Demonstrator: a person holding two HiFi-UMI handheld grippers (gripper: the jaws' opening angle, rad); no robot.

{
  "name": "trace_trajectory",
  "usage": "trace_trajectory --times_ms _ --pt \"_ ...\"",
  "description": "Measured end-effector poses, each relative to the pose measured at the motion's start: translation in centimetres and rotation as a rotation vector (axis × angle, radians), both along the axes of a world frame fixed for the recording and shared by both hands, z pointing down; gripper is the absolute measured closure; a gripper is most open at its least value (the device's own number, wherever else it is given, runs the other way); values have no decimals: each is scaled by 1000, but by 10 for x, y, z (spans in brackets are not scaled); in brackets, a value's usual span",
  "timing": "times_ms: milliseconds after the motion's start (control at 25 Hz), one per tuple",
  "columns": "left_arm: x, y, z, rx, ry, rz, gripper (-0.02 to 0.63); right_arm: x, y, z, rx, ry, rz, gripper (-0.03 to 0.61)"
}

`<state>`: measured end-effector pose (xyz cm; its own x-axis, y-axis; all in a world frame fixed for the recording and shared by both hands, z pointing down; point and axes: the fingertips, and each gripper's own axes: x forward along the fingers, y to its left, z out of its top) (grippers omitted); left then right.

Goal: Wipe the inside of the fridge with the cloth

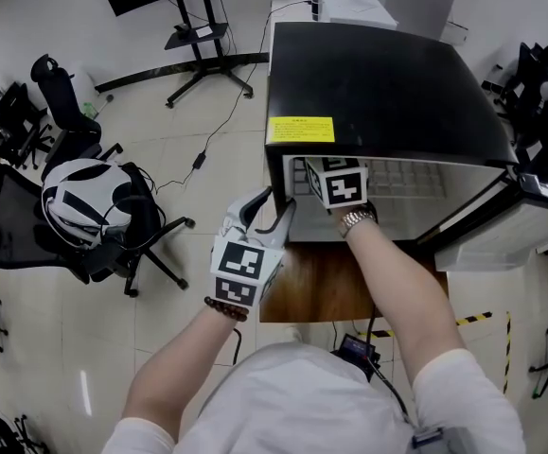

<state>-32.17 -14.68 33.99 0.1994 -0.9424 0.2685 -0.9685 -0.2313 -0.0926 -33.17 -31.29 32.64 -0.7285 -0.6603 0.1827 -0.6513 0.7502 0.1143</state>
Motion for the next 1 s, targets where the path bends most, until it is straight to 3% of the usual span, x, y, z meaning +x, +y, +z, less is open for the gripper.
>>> trace_trajectory --times_ms 1000 --pt "-3 -2 -5 4 4 -73 460 63 -41 1 -29 22 137 491"
